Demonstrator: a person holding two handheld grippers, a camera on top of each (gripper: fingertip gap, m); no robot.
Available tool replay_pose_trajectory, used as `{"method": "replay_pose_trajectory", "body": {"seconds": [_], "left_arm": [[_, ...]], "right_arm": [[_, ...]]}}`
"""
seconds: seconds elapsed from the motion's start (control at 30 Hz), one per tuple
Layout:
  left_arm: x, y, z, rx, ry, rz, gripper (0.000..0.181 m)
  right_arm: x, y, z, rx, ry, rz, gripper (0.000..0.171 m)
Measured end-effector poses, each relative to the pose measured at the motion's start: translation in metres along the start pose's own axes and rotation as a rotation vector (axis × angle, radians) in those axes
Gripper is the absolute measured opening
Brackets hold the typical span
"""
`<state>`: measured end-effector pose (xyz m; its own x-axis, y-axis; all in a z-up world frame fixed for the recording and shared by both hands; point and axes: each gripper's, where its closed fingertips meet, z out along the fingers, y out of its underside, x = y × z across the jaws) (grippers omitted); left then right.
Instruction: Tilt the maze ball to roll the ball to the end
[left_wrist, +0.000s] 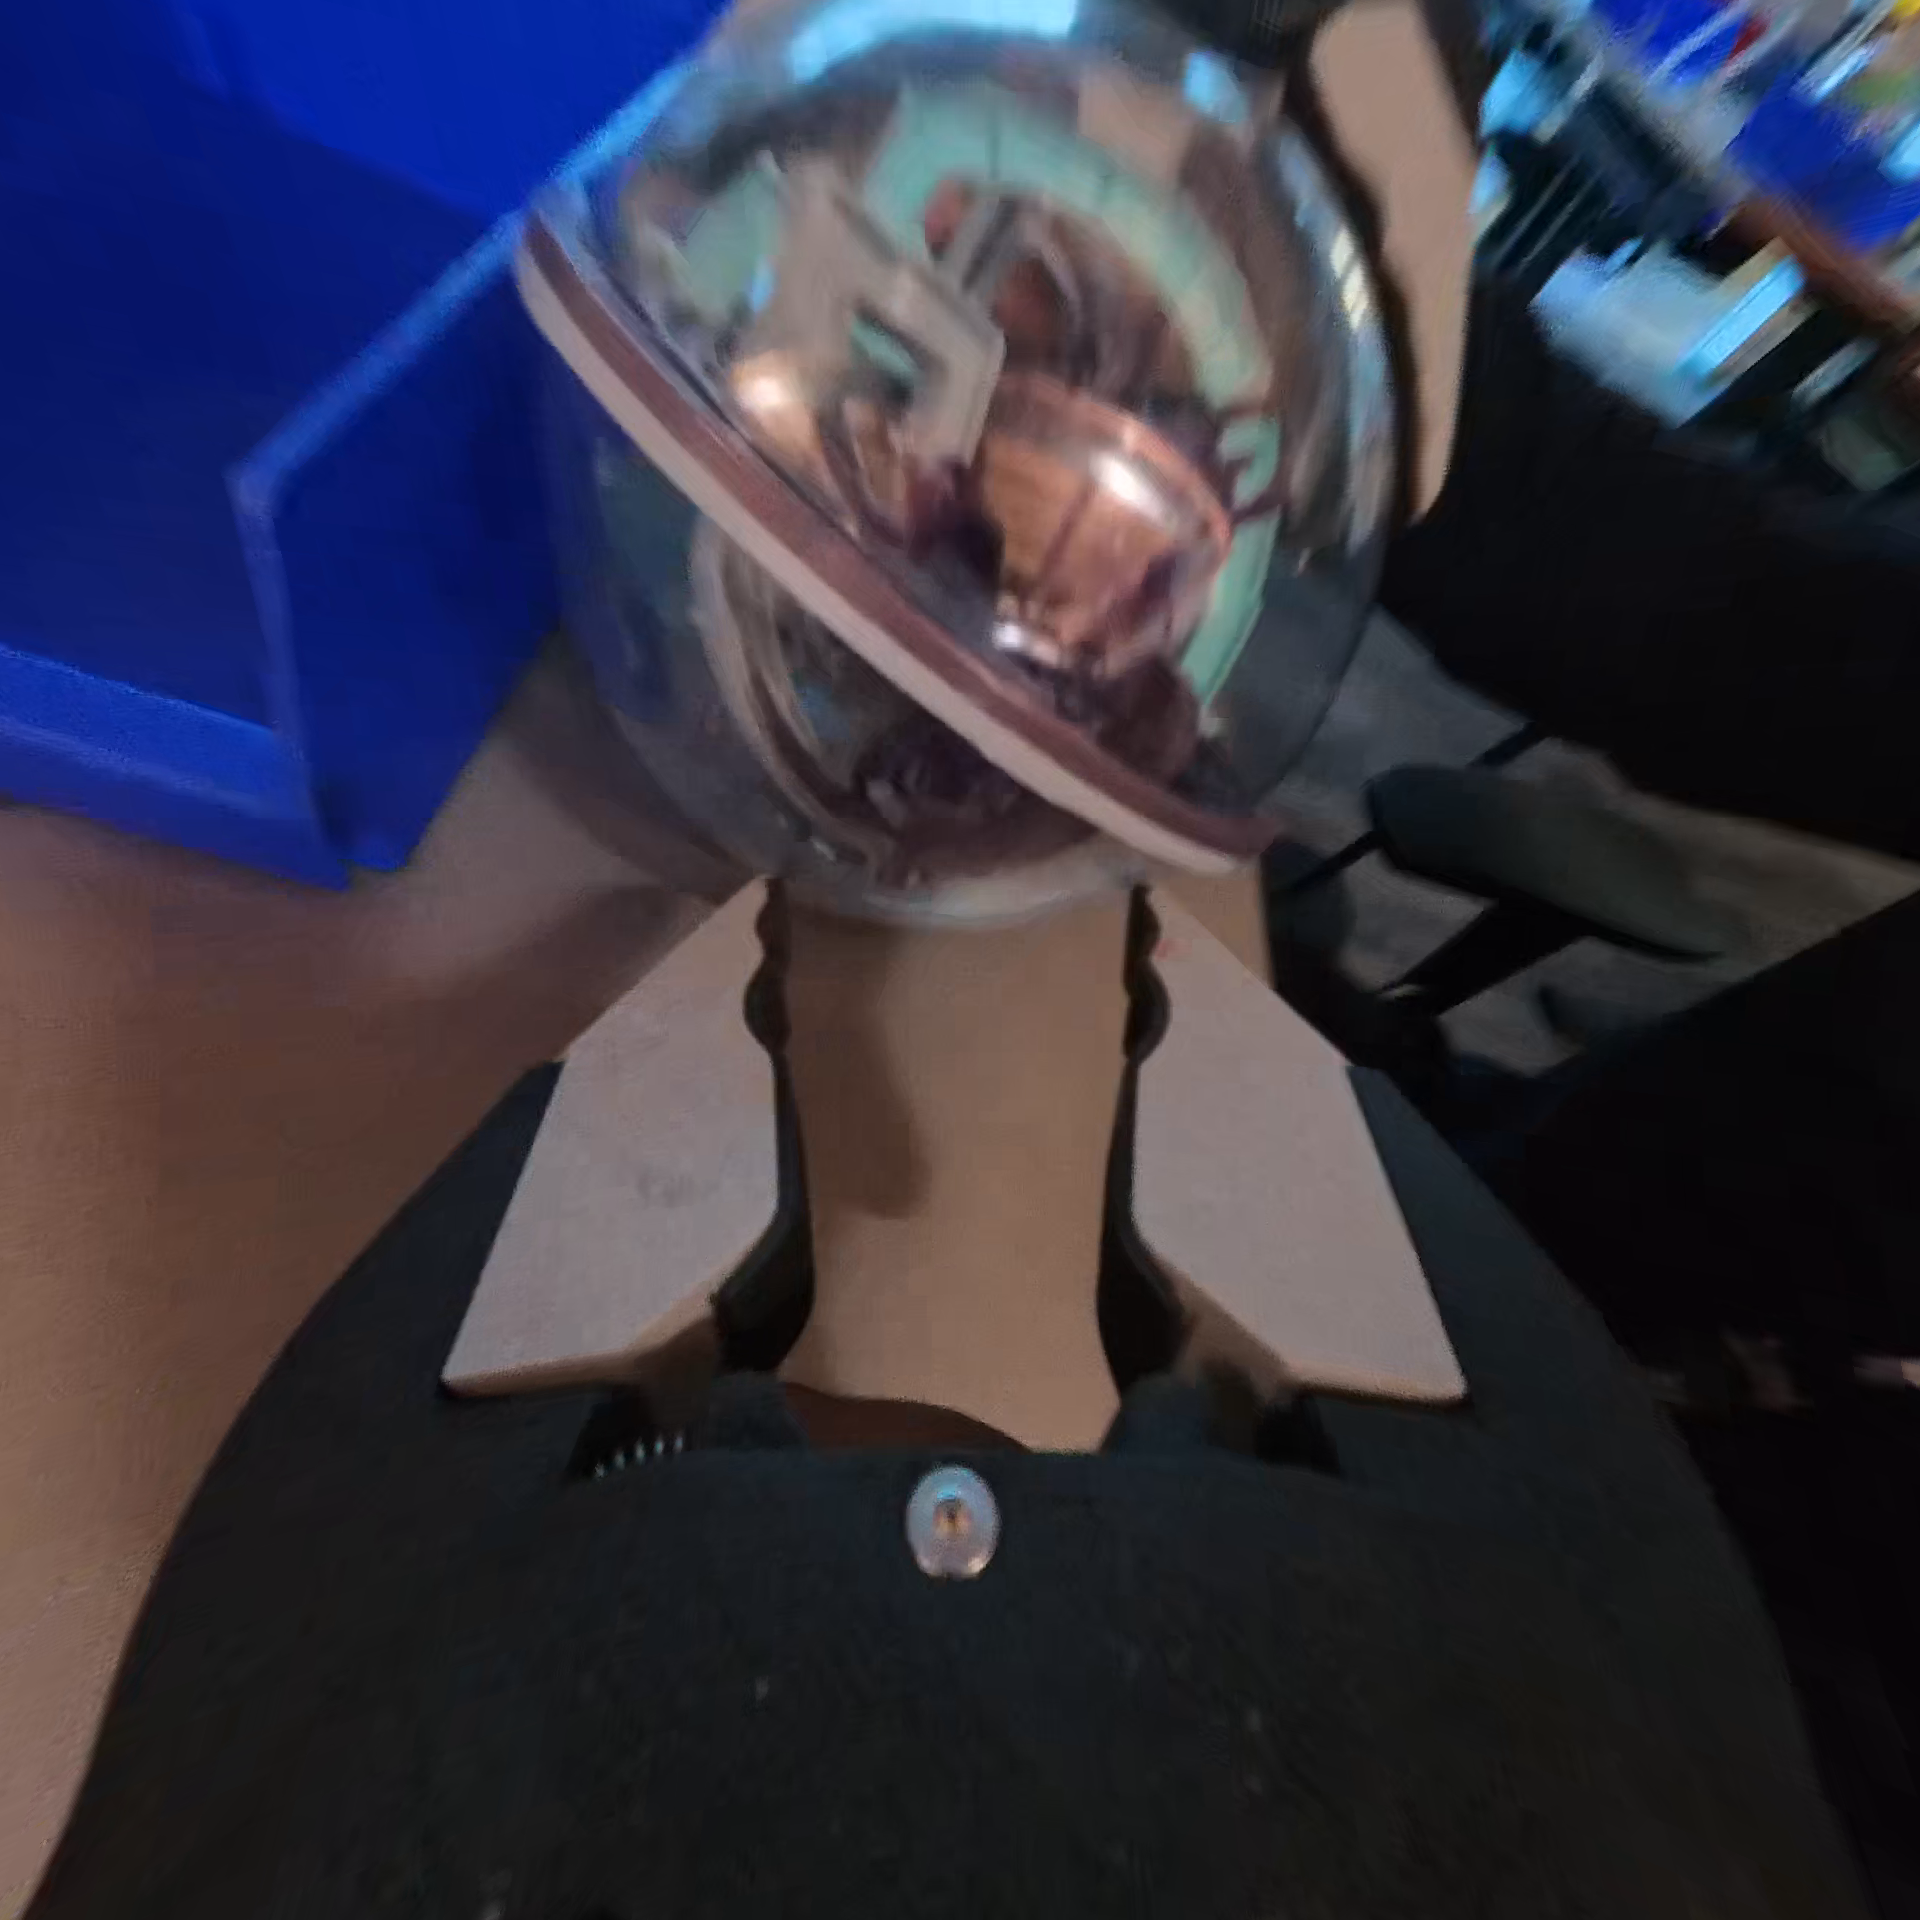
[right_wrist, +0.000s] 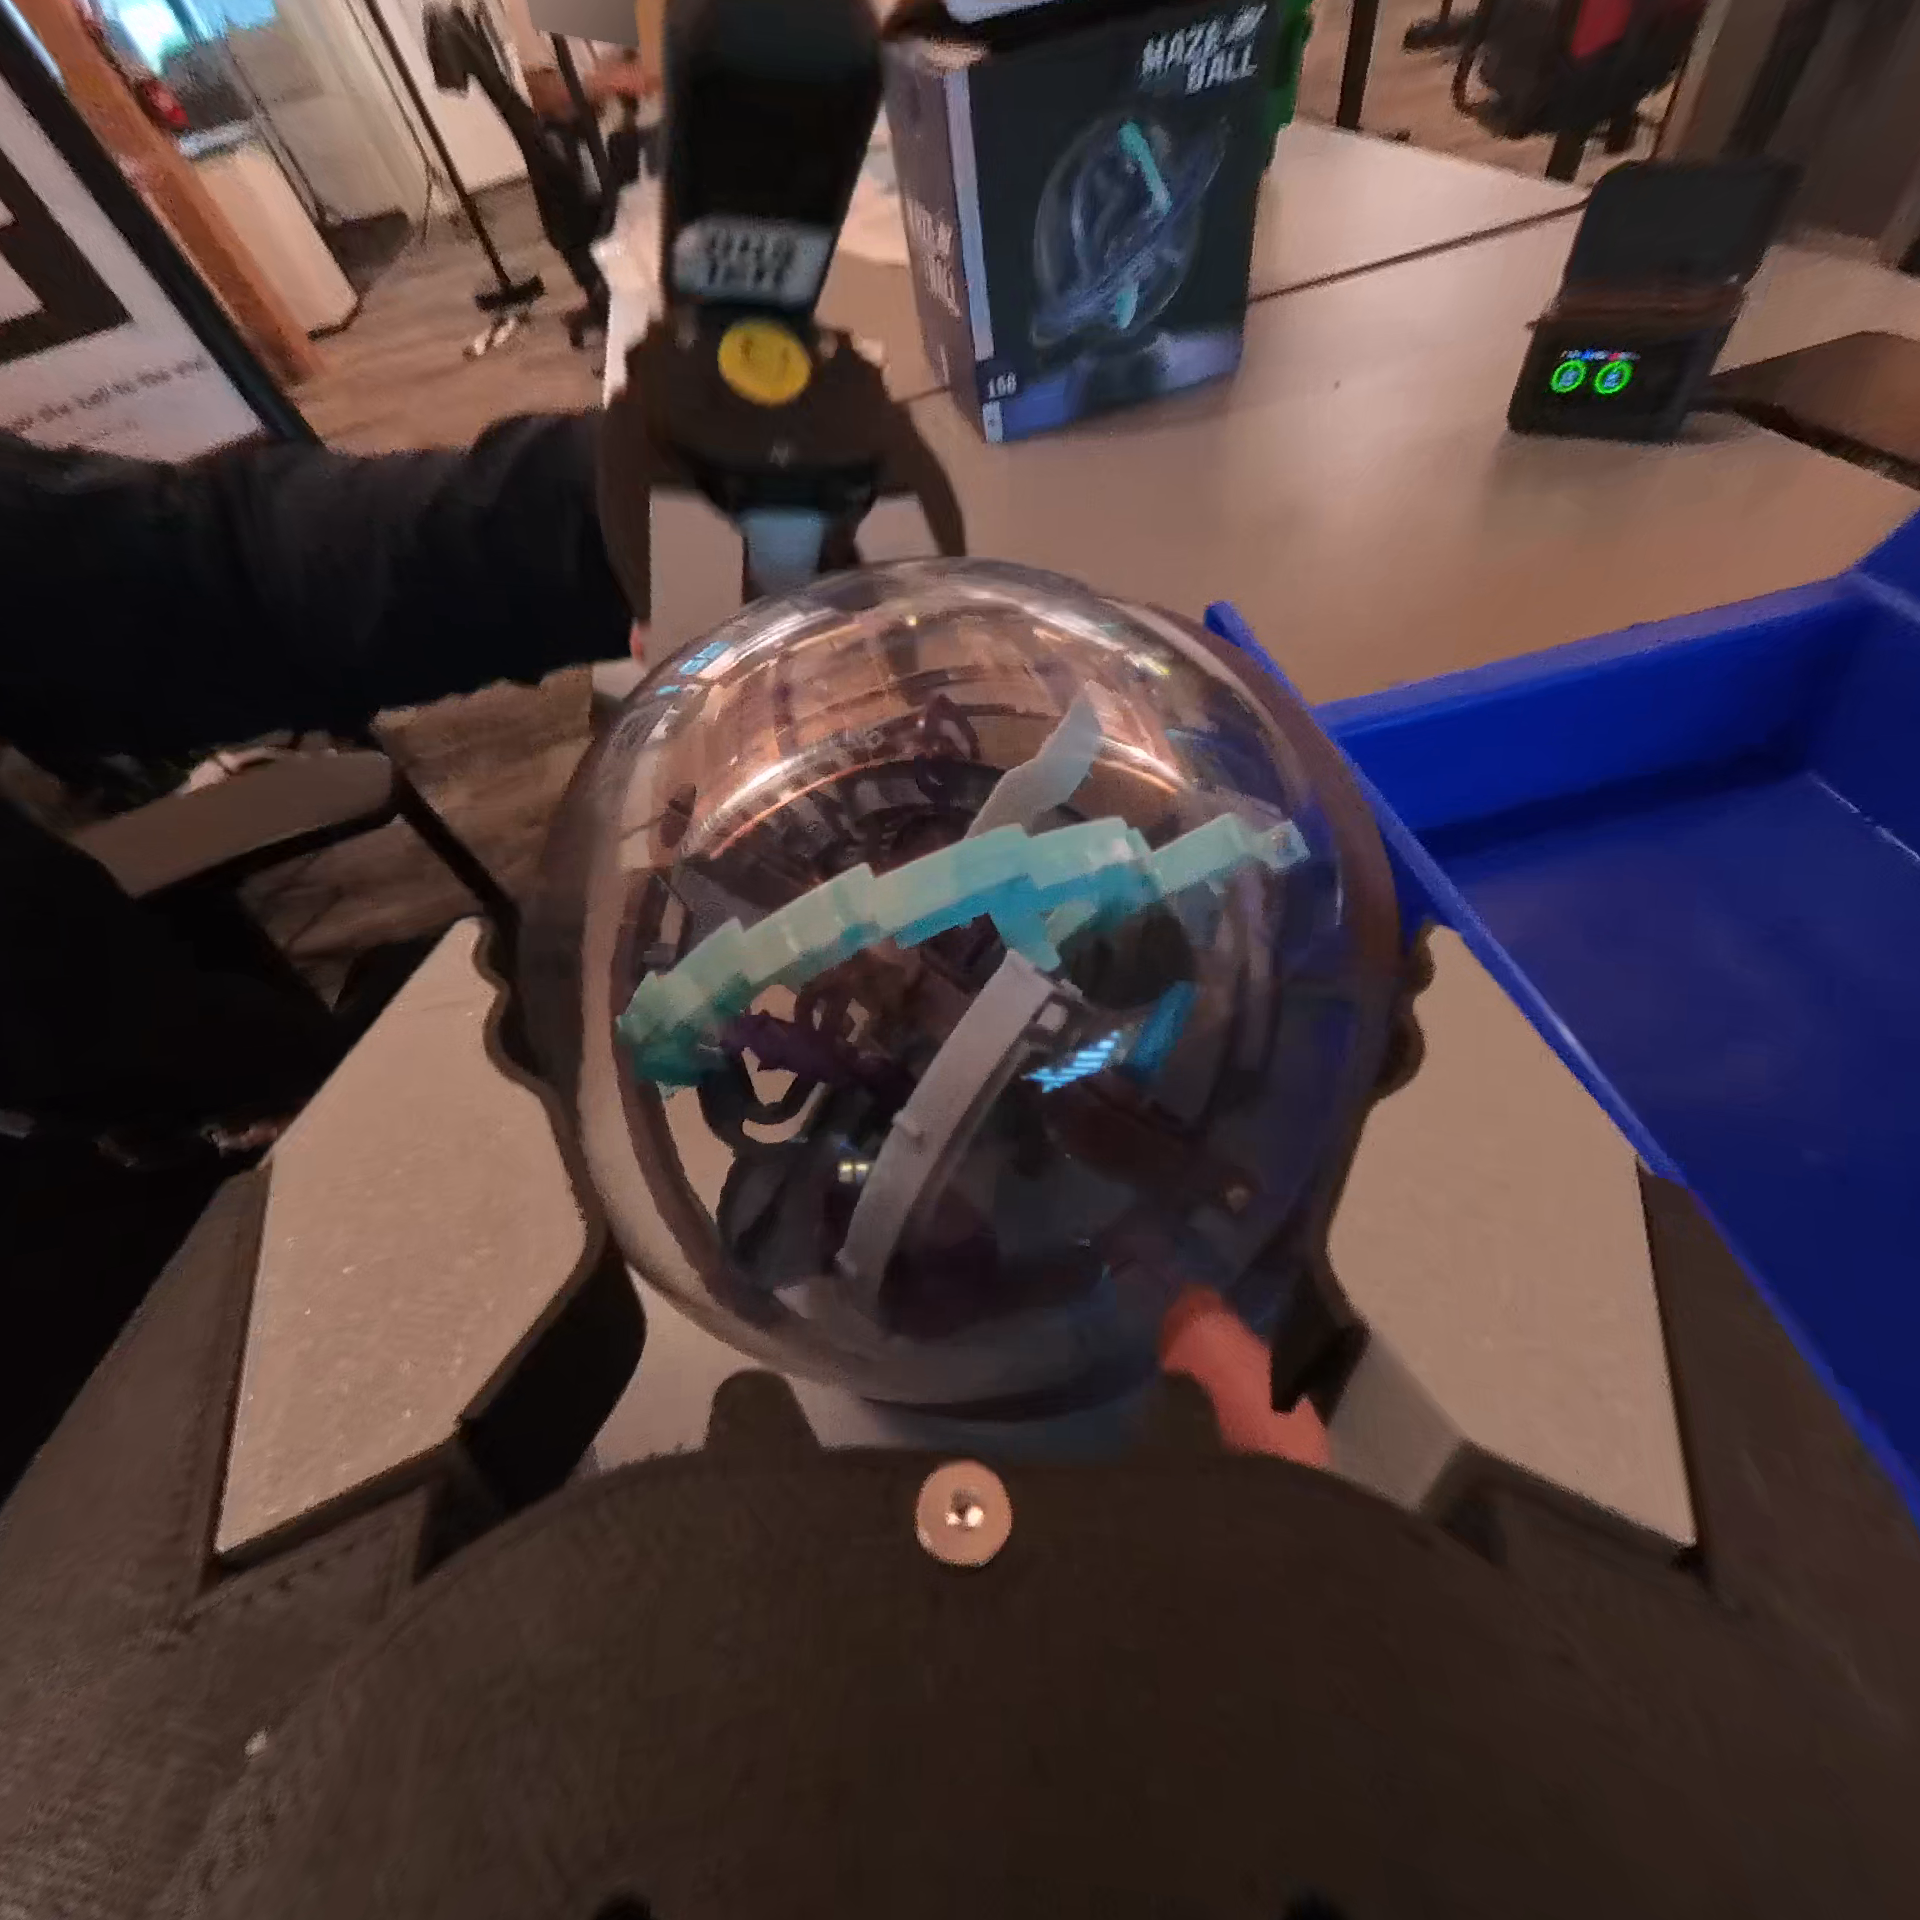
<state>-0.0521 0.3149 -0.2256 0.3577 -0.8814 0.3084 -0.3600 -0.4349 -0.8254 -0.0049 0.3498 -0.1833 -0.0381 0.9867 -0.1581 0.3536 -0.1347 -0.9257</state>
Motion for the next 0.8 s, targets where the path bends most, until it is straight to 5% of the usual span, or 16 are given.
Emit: {"method": "replay_pose_trajectory", "body": {"seconds": [0.07, 0.1, 0.17, 0.4, 0.53, 0.8], "left_arm": [[0.0, 0.017, 0.01, -0.046, -0.064, 0.065, 0.058], [0.005, 0.024, 0.014, -0.067, -0.053, 0.064, 0.08], [0.018, 0.028, 0.014, -0.055, 0.014, 0.047, 0.084], [0.013, -0.024, -0.024, 0.209, 0.044, -0.177, 0.103], [0.008, -0.036, -0.013, 0.096, -0.081, -0.116, 0.117], [0.019, -0.015, -0.016, 0.079, -0.044, -0.074, 0.105]], "right_arm": [[0.0, 0.0, 0.001, 0.043, -0.013, 0.03, 0.157], [-0.002, 0.001, 0.003, 0.054, -0.019, 0.039, 0.157], [-0.003, 0.003, 0.004, 0.035, -0.012, 0.032, 0.156], [-0.004, 0.0, -0.007, -0.006, -0.035, 0.067, 0.138], [-0.014, -0.005, 0.003, -0.046, -0.028, 0.027, 0.139], [-0.021, -0.009, -0.004, -0.061, -0.011, 0.015, 0.139]]}}
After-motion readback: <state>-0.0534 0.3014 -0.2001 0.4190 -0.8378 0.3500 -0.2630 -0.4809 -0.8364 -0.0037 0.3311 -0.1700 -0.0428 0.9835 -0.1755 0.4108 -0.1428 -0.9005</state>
